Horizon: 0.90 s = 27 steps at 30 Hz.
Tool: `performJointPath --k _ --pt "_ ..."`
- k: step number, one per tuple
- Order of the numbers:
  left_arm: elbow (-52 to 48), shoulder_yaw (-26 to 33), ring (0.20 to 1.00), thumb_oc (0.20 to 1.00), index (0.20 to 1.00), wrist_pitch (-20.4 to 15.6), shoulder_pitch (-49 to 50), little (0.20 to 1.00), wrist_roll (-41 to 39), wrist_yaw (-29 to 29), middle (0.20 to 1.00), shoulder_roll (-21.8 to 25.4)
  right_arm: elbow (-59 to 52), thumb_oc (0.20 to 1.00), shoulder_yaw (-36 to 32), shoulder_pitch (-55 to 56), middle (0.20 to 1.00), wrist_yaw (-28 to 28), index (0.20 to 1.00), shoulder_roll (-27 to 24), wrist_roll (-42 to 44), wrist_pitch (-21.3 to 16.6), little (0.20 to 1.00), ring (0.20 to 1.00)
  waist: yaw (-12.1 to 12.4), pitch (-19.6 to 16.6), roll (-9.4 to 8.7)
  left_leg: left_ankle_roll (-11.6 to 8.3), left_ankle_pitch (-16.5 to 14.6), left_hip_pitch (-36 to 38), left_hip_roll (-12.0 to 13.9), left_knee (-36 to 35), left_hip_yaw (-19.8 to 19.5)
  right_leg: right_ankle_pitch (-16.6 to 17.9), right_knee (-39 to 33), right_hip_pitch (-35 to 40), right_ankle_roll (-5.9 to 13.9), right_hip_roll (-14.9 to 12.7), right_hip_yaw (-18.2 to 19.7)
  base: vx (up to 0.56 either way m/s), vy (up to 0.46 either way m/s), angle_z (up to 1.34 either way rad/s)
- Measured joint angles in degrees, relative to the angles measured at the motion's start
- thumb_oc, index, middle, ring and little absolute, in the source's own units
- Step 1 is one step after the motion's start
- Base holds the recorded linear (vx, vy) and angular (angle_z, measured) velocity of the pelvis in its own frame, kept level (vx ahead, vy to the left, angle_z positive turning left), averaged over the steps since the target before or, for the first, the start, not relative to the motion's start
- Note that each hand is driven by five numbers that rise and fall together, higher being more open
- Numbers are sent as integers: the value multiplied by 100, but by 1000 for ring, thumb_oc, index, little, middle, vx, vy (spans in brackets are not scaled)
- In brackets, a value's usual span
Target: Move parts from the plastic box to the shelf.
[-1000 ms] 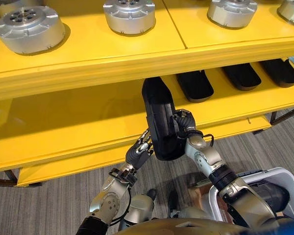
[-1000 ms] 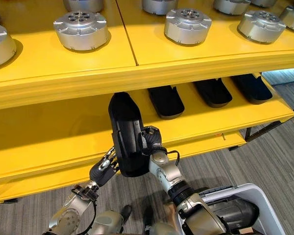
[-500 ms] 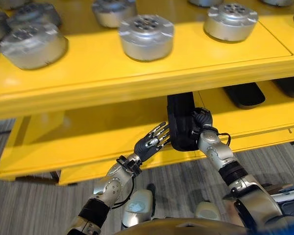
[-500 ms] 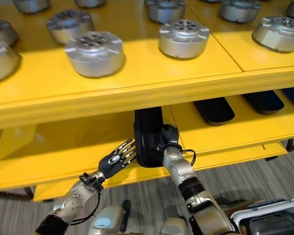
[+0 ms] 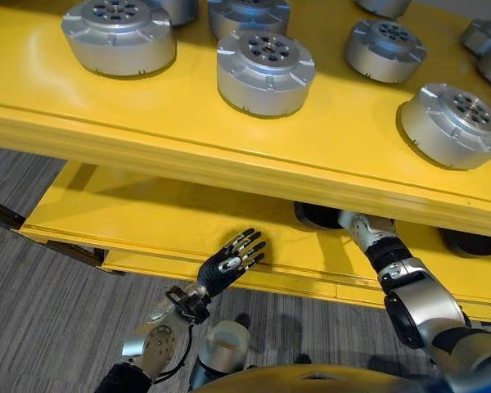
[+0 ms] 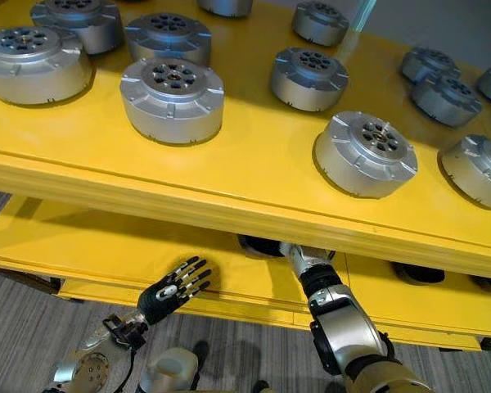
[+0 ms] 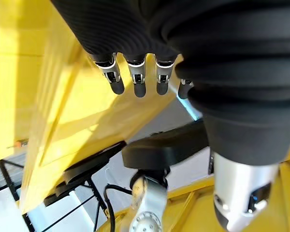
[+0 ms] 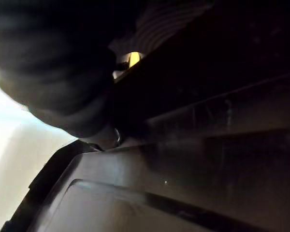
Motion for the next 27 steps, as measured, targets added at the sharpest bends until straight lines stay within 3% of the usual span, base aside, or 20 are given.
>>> performJointPath --k 1,2,3,4,5,6,7,9,14,17,20,24,27 --pt "-173 -163 1000 1000 1000 2 -107 1000 -29 -10 1000 88 11 200 77 86 200 -57 200 -118 -32 25 200 200 -97 124 121 -49 32 -81 120 90 -105 -274 374 -550 -14 -11 250 -91 -495 34" --pt "-156 -174 1000 1000 1000 -10 -264 1000 -143 -4 1000 193 21 200 214 53 200 -54 200 -186 -34 48 200 200 -250 296 173 -82 12 -336 221 318 -58 -207 -108 -866 -15 -37 444 -54 -384 49" --pt "-193 -79 1000 1000 1000 -144 -276 1000 -225 54 1000 255 22 200 318 57 200 -13 200 -132 -37 173 200 200 -299 313 8 -154 17 -394 257 402 -140 -285 -36 -1087 -79 43 387 -26 -323 38" --pt "-168 23 1000 1000 1000 -377 -249 1000 -291 128 1000 198 -77 200 335 55 200 94 200 -91 -84 206 200 200 -187 299 -151 -272 6 -431 347 404 -148 -348 64 -1014 -186 416 355 11 -226 6" --pt "-100 47 1000 1000 1000 -401 -243 1000 -386 178 1000 82 -93 200 355 16 200 105 200 -110 -86 204 200 200 -98 289 -189 -363 4 -431 349 388 -133 -312 -174 -740 -247 597 304 39 -151 -9" --pt "-120 171 1000 1000 1000 -291 -288 1000 -433 172 1000 -331 70 200 541 2 200 98 200 -169 -89 204 200 200 -64 280 -156 -531 17 -340 300 265 -170 -181 -1258 -27 -724 648 84 52 -62 -1" --pt "-233 161 1000 1000 1000 -224 -294 1000 -435 162 1000 -523 555 200 620 4 200 104 200 -227 -88 223 200 200 -111 252 -51 -668 32 -108 539 32 -208 -62 -1648 285 -876 889 0 -16 -12 5" --pt "-224 169 1000 1000 1000 -166 -287 1000 -441 176 1000 -439 596 200 614 3 200 98 200 -488 -102 269 200 200 -191 247 26 -813 111 1 671 -168 -205 -49 -1694 317 -903 998 2 -93 -7 -2" --pt "-219 170 1000 1000 1000 -165 -486 1000 -448 192 1000 -349 582 200 553 -10 200 163 200 -661 -255 273 200 200 -338 236 144 -829 239 -143 641 -303 -165 2 -1670 78 -972 966 54 -128 -12 -5" --pt "-212 98 1000 1000 1000 -166 -776 1000 -513 245 1000 -287 614 200 386 -368 200 187 200 -735 -395 267 200 200 -328 395 369 -846 259 -403 624 -154 -162 25 -1521 -194 -991 968 53 -291 -28 -3" --pt "-181 -127 1000 1000 1000 -206 -1212 1000 -621 244 1000 -234 708 200 396 -855 200 339 200 -954 -604 148 200 200 -336 658 480 -848 260 -750 600 94 -174 36 -1310 -526 -1004 967 45 -192 -7 -3" --pt "33 -354 1000 1000 1000 105 -1627 1000 -1066 229 1000 -293 924 200 405 -1505 200 551 200 -1201 -655 139 200 200 -383 1011 500 -806 201 -1175 500 532 -164 -79 -844 -987 -976 902 67 -242 41 -1" --pt "58 -607 1000 1000 1000 144 -1791 1000 -1121 228 1000 -293 929 200 431 -1864 200 610 200 -1323 -764 131 200 200 -440 1125 523 -778 168 -1526 424 810 -156 -134 -527 -1363 -951 827 105 -196 47 -3"
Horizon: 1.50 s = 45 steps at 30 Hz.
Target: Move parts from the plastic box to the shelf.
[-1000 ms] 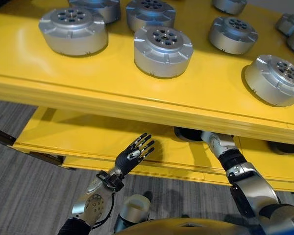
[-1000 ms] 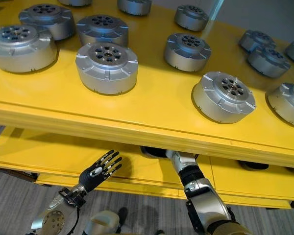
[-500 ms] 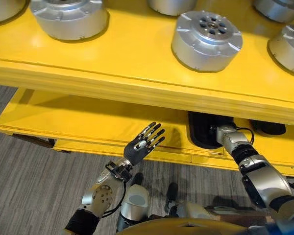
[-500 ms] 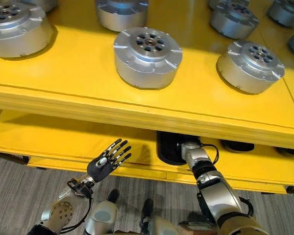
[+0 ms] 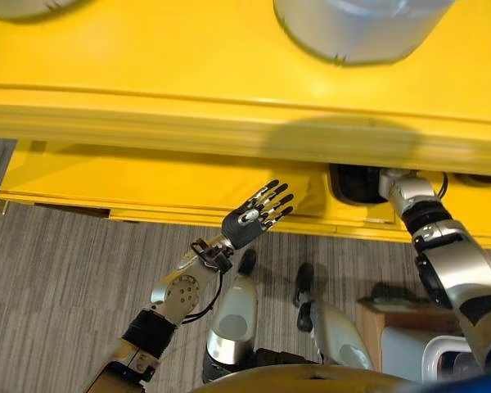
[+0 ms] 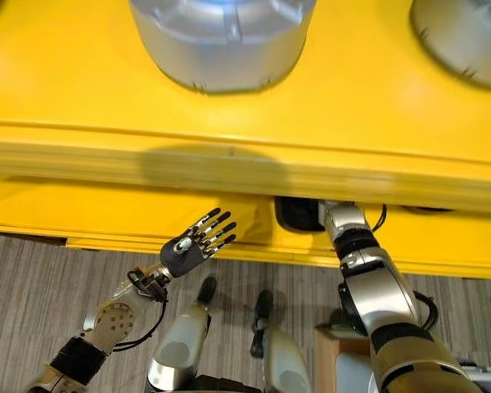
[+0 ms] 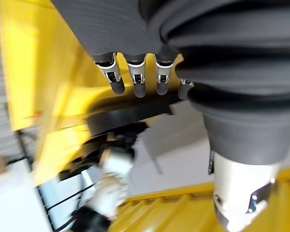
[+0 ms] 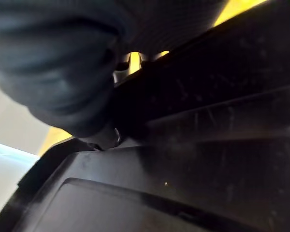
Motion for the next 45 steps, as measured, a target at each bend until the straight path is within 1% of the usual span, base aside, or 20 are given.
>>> performJointPath --k 1,2,4,6,8,11,13,15,18,23,26,30,33,35,45 --pt "3 -33 1000 1000 1000 3 -51 1000 -1 -4 1000 -14 2 200 2 -68 200 3 200 -38 -2 2 200 200 -2 28 15 18 -11 -79 -25 68 12 -3 90 -87 -3 -29 9 -155 42 0" --pt "18 -50 1000 1000 1000 -7 -139 1000 -10 -4 1000 -33 2 200 -3 -144 200 -1 200 -101 -23 -9 200 200 3 46 29 74 -50 -240 -83 218 15 -83 270 -261 4 -87 35 -191 55 -3" --pt "103 -35 1000 1000 1000 -23 -187 1000 -107 -5 1000 -34 61 200 21 -217 200 24 200 -88 -47 6 200 200 2 60 33 105 -69 -288 -137 326 85 -102 367 -329 34 -137 94 -184 57 -7" --pt "128 -118 1000 1000 1000 -145 -331 1000 -233 -11 1000 -44 228 200 191 -537 200 67 200 -163 -49 24 200 200 -41 96 87 223 -220 -613 -218 688 144 -192 665 -637 44 -217 134 -115 52 -10" --pt "133 -156 1000 1000 1000 -162 -383 1000 -236 -18 1000 -100 193 200 206 -562 200 103 200 -238 -50 -7 200 200 -65 103 94 270 -260 -767 -276 865 178 -202 788 -773 64 -275 142 -94 63 -4" --pt "137 -201 1000 1000 1000 -257 -391 1000 -246 -37 1000 -138 204 200 209 -669 200 237 200 -314 -56 35 200 200 -162 103 92 360 -397 -1013 -382 1215 215 -335 1157 -1025 125 -373 205 -51 45 -1" --pt "160 -201 1000 1000 1000 -270 -391 1000 -246 -60 1000 -207 206 200 231 -722 200 250 200 -319 -71 67 200 200 -168 98 85 395 -457 -1088 -438 1346 328 -384 1377 -1163 149 -434 254 -47 46 -13" --pt "167 -200 1000 1000 1000 -354 -411 1000 -248 -61 1000 -206 164 200 261 -763 200 316 200 -325 -105 72 200 200 -246 100 89 443 -582 -1245 -490 1641 325 -531 1665 -1327 184 -512 275 -20 19 2" --pt "174 -210 1000 1000 1000 -371 -427 1000 -411 -59 1000 -228 169 200 319 -903 200 396 200 -333 -111 116 200 200 -321 95 83 468 -698 -1443 -524 1921 357 -615 1912 -1517 201 -529 316 -53 31 -2" --pt "173 -237 1000 1000 1000 -378 -477 1000 -449 -26 1000 -233 159 200 458 -1217 200 485 200 -454 -255 141 200 200 -340 93 84 535 -854 -1896 -572 2425 474 -783 2459 -2025 245 -542 465 -38 26 -7" --pt "174 -235 1000 1000 1000 -471 -464 1000 -451 31 1000 -227 153 200 459 -1290 200 493 200 -493 -271 177 200 200 -342 92 82 514 -940 -2064 -573 2632 471 -823 2617 -2169 263 -550 469 0 0 0" --pt "172 -235 1000 1000 1000 -489 -447 1000 -450 50 1000 -216 155 200 460 -1428 200 491 200 -524 -351 225 200 200 -338 92 82 514 -960 -2242 -578 2762 482 -844 2741 -2347 250 -554 488 0 0 0" --pt "171 -234 1000 1000 1000 -491 -433 1000 -452 50 1000 -203 160 200 493 -1486 200 491 200 -520 -429 284 200 200 -328 91 80 512 -961 -2269 -568 2766 475 -844 2740 -2374 250 -550 478 1 -4 -1" --pt "171 -234 1000 1000 1000 -513 -410 1000 -453 49 1000 -195 234 200 684 -1655 200 489 200 -519 -461 316 200 200 -337 90 78 512 -961 -2326 -559 2766 472 -843 2738 -2435 250 -551 464 4 -6 -2" --pt "143 -241 1000 1000 1000 -578 -330 1000 -454 45 1000 -176 333 200 823 -1939 200 445 200 -513 -474 373 200 200 -320 84 67 510 -959 -2414 -518 2728 448 -829 2640 -2481 236 -529 429 0 0 0"
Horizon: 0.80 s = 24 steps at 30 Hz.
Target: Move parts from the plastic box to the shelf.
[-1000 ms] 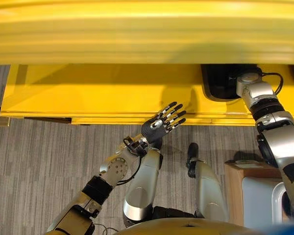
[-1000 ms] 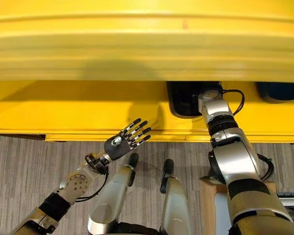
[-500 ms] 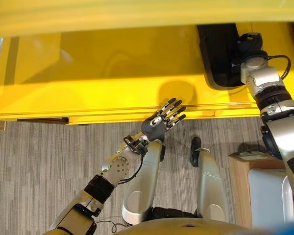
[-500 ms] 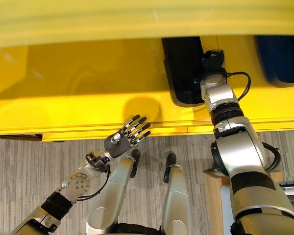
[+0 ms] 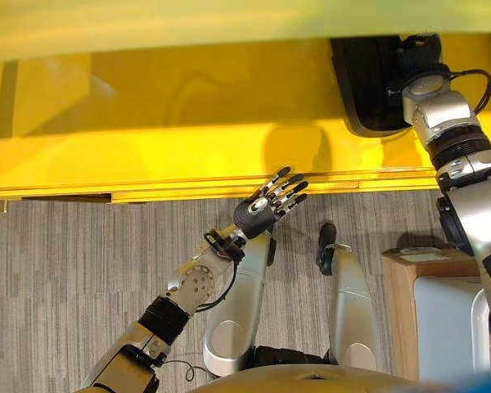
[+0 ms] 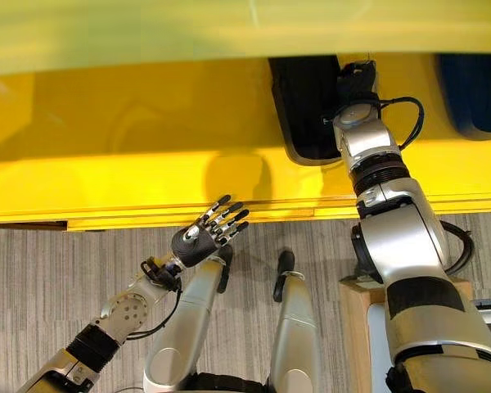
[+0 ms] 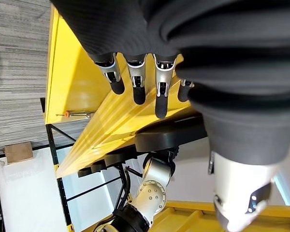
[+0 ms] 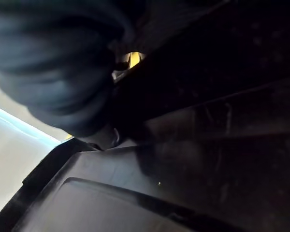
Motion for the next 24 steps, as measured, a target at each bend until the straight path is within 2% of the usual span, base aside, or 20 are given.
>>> performJointPath --k 24 --pt "-415 -247 1000 1000 1000 -240 138 1000 -230 144 1000 202 171 200 146 -474 200 -509 200 53 384 108 200 200 16 -6 -15 5 -8 -241 -29 40 0 -2 21 -216 -1 -45 -67 2 20 0"
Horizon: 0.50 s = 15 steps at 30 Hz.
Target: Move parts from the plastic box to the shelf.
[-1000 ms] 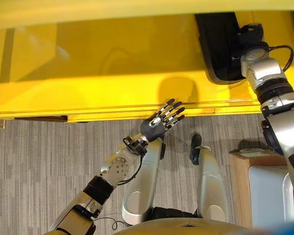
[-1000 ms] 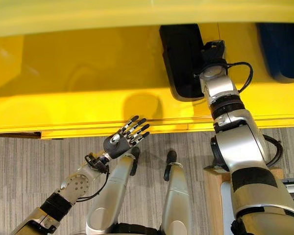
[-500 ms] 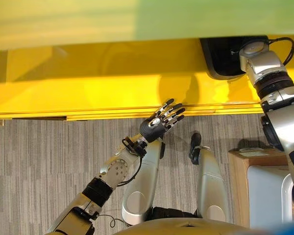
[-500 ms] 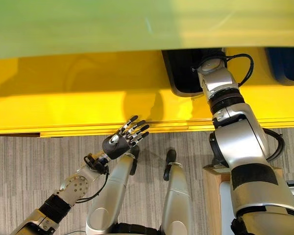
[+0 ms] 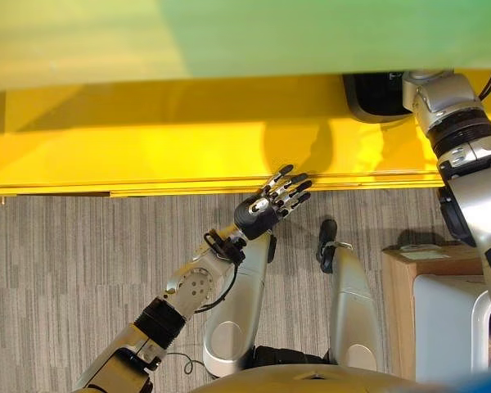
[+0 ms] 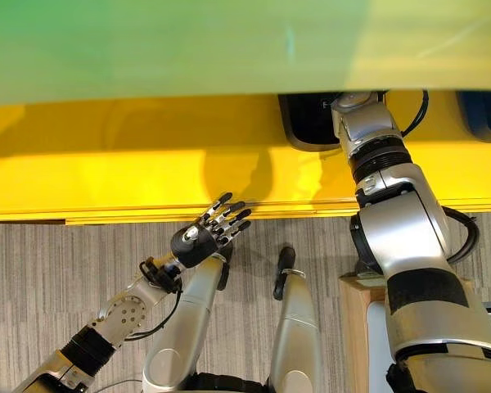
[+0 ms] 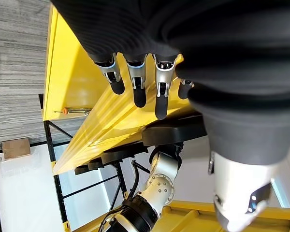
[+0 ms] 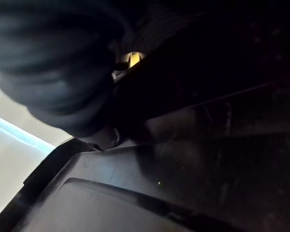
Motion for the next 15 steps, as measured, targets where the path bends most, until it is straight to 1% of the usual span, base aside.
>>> performJointPath --k 7,11,13,15 --pt "-63 -6 1000 1000 1000 -133 60 1000 -134 -11 1000 8 1 200 100 -98 200 -47 200 -24 40 -12 200 200 8 -7 11 -12 -9 -74 1 -2 12 1 4 -82 2 -4 15 0 5 0" --pt "-85 -6 1000 1000 1000 -166 77 1000 -178 -14 1000 6 1 200 105 -142 200 -46 200 -29 95 -22 200 200 21 -11 14 -26 -5 -104 12 -1 2 1 31 -126 1 -5 -9 18 -5 0" --pt "-106 -4 1000 1000 1000 -166 114 1000 -180 -17 1000 5 12 200 144 -139 200 -49 200 -26 100 -20 200 200 25 -14 16 -56 -14 -100 17 26 -8 -18 75 -126 -32 -7 -20 38 -7 1" --pt "-127 -5 1000 1000 1000 -167 168 1000 -187 -19 1000 5 50 200 181 -149 200 -42 200 -18 116 -19 200 200 30 -37 16 -61 -63 -95 29 41 -7 -57 108 -128 -33 -12 -21 41 -1 1"
